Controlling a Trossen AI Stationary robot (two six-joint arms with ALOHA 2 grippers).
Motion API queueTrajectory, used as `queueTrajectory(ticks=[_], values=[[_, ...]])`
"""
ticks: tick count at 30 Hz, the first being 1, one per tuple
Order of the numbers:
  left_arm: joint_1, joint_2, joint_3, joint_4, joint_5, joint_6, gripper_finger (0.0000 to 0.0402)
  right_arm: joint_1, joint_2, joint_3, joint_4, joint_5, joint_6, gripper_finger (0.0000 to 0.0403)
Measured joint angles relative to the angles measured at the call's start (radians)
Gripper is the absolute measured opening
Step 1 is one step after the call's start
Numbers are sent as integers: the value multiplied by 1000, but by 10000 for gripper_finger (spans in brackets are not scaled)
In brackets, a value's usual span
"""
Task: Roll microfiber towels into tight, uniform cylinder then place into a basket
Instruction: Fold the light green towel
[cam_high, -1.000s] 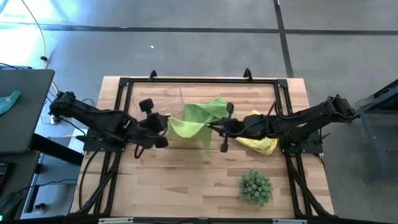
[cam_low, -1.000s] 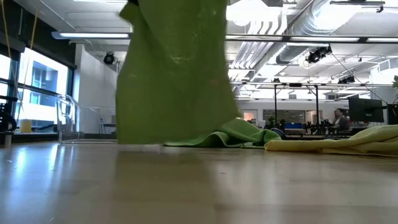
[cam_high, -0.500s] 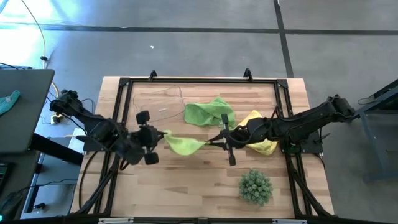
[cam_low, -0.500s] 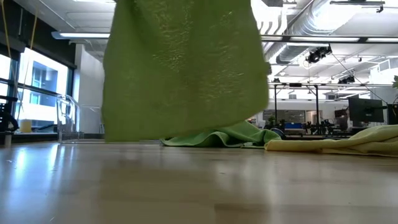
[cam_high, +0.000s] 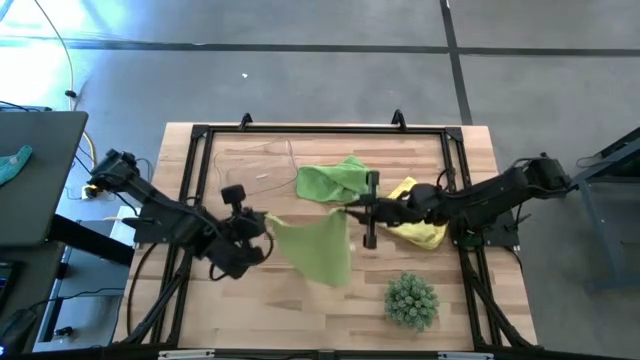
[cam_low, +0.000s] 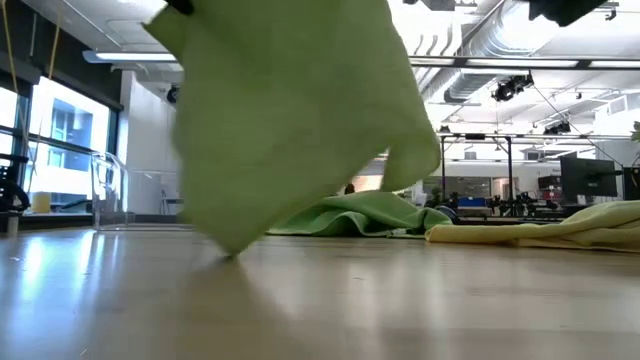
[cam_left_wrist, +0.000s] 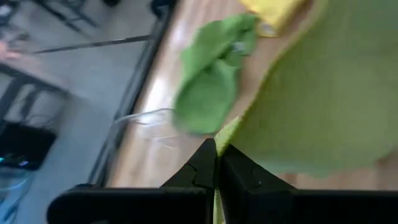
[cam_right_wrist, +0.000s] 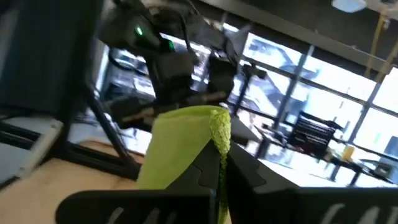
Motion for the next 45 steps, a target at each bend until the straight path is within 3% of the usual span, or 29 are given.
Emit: queueTrajectory(ticks=[9,15,18,21,26,29,38,45], values=[[62,-22,50,-75,-33,-5,0,-89,0,80,-96,-50,10,0],[9,-21,91,-86,-23,-1,0,-91,0,161,-210,-145,-36,0],[-29,-21,84,-82,-2,-47,0,-82,2,160,-298,-199,28,0],[-66,1,51,-62,74,-139,0,-52,36,98,-302,-201,107,0],[-135,133,2,-59,196,-327,0,54,170,-30,-27,-124,166,0],[-162,226,15,-60,273,-415,0,104,248,-49,9,-107,239,0],[-177,414,78,-54,519,-431,0,190,407,6,18,-107,486,0],[-178,444,95,-23,553,-457,0,250,443,14,17,-80,695,0]])
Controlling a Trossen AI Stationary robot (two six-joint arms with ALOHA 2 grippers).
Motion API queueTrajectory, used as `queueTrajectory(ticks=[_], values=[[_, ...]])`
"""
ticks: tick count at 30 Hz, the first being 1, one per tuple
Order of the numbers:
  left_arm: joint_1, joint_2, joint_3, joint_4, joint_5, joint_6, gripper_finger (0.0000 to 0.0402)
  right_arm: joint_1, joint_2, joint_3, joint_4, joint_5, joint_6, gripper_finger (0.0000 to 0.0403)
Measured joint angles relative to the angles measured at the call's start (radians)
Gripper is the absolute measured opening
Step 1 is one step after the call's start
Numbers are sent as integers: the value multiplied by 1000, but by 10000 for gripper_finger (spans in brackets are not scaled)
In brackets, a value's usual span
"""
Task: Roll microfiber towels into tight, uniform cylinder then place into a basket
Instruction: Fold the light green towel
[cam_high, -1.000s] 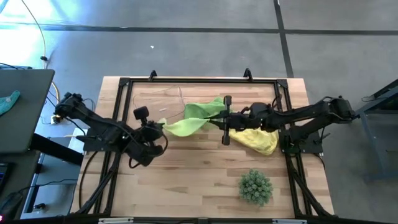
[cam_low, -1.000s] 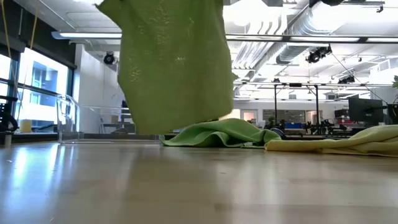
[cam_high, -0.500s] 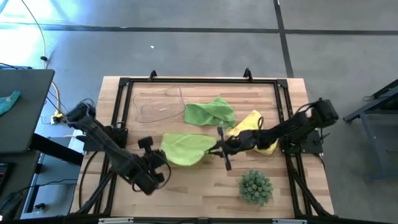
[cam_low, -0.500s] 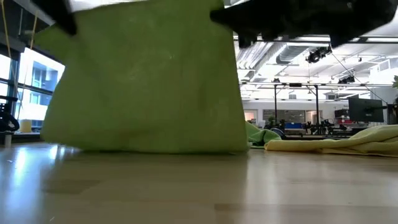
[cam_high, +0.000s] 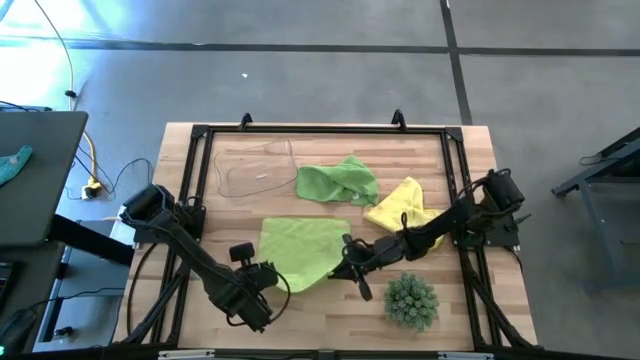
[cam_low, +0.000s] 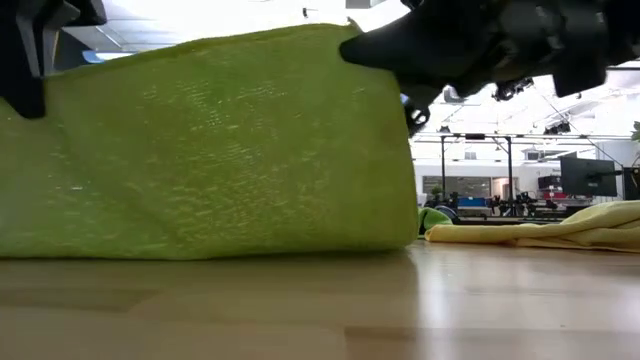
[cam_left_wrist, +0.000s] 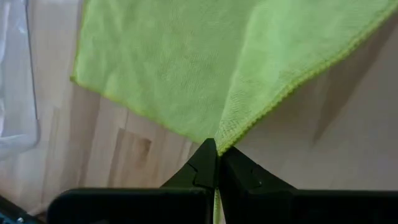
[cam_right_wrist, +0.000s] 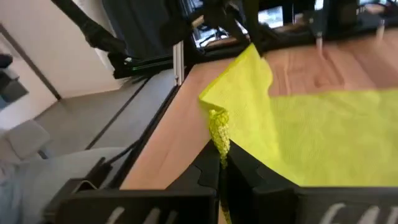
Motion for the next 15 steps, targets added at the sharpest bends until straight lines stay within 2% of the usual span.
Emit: queueTrajectory(ticks=[2,7,12,15], values=[[4,0,0,10,-17,0,0,16,0,0,-17,55,20,0],[41,0,-12,10,-140,4,0,25,0,0,-84,191,21,0],[111,0,-61,8,-133,33,0,-15,0,0,-133,280,30,0],[157,0,-99,7,-126,38,0,-46,0,0,-173,333,93,0]])
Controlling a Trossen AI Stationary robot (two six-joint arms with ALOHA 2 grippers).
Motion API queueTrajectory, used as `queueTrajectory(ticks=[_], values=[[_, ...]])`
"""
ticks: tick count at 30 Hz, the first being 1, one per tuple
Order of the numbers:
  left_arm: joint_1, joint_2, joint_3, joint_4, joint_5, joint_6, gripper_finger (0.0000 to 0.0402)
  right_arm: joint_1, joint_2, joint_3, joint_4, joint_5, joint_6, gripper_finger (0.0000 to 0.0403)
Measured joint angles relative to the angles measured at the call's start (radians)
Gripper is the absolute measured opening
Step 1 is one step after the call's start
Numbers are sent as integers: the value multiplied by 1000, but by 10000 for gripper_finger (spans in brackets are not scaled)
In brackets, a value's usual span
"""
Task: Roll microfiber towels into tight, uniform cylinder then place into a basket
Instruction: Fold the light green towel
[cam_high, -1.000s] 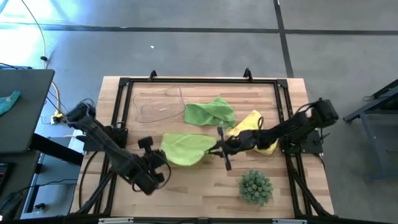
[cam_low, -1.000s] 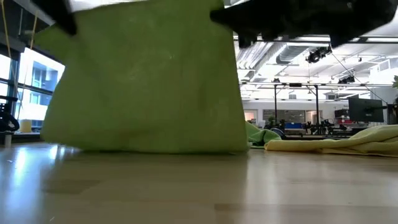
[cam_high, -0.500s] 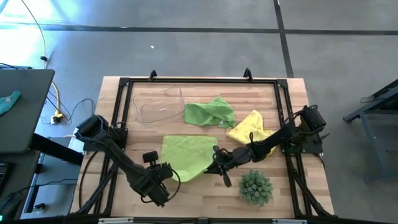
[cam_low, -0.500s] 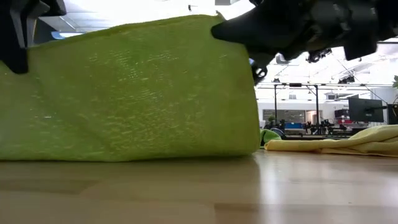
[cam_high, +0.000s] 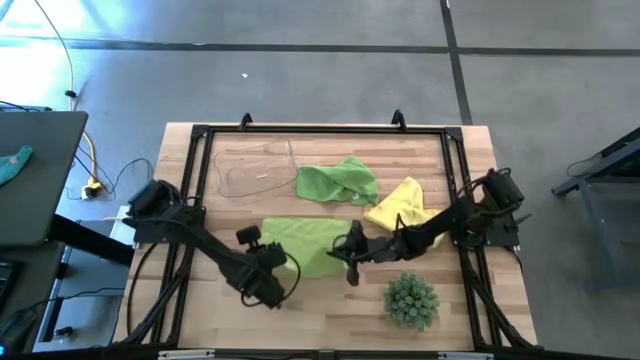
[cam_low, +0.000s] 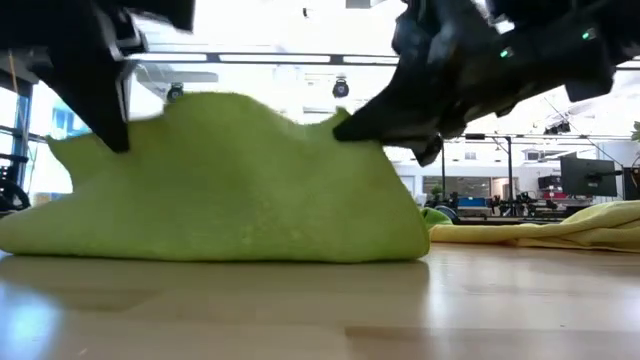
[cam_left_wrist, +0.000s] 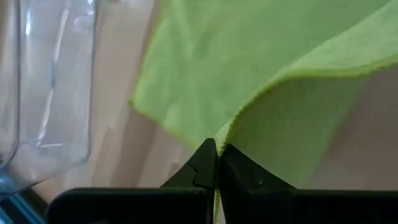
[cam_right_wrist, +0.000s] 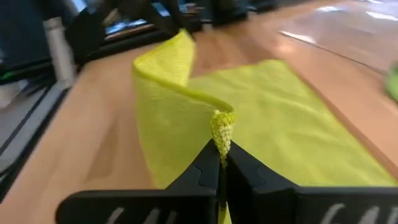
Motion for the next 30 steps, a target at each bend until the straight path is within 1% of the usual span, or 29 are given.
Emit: queueTrajectory(ticks=[3,5,11,15,17,22,30], values=[[45,0,-33,1,1,0,0,-32,0,0,-83,6,109,0],[73,0,-51,14,1,0,0,-46,0,0,-125,8,155,0],[142,0,-108,55,-6,9,0,-69,0,0,-144,10,160,0],[175,0,-147,116,-6,52,1,-76,0,0,-148,48,166,0],[190,0,-161,148,-6,78,1,-76,0,0,-158,62,201,0],[217,0,-167,221,-19,153,1,-77,0,0,-205,70,280,0],[259,0,-167,253,-30,239,1,-87,0,0,-270,71,346,0]])
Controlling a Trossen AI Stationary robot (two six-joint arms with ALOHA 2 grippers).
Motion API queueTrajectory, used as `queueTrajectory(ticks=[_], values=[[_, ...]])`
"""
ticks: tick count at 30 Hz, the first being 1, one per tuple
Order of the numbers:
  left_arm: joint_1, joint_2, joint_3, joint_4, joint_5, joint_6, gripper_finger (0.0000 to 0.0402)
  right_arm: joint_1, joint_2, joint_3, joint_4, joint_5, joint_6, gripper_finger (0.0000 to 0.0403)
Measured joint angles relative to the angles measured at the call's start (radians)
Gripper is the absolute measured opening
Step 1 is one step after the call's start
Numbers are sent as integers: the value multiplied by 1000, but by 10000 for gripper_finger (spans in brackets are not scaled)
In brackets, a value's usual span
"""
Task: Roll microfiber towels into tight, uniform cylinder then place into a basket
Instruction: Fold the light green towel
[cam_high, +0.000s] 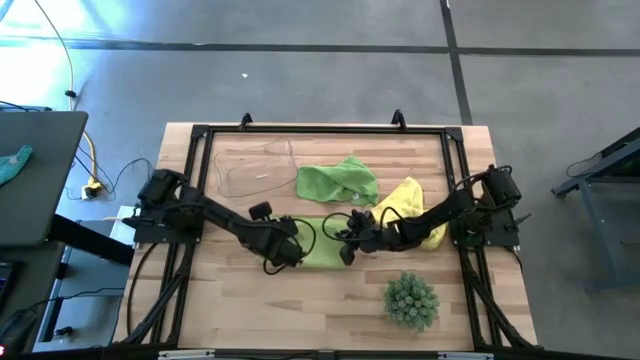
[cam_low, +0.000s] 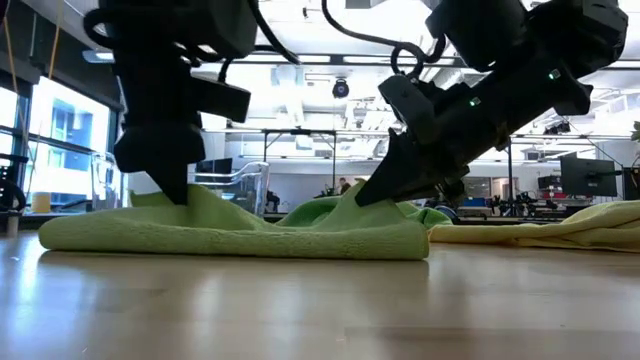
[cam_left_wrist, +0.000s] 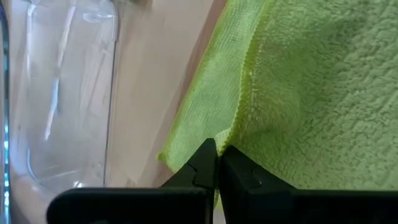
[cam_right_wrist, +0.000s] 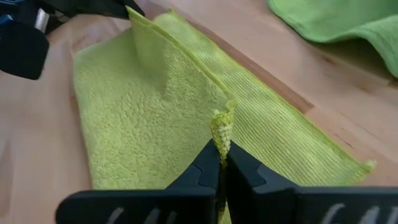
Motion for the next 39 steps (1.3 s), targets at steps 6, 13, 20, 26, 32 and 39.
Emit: queueTrajectory(ticks=[6,13,20,26,32,39], values=[[29,0,0,0,0,18,1,-14,0,0,-18,16,-19,0],[53,0,0,-1,0,27,1,-40,0,0,-22,16,-27,0],[53,0,0,-1,-6,49,1,-46,0,0,-23,16,-40,0],[61,0,0,10,-30,87,1,-46,0,0,-28,16,-40,0],[86,0,0,10,-32,87,1,-46,0,0,-36,45,-41,0],[88,0,0,11,-5,87,1,-46,0,0,-48,60,-56,1]])
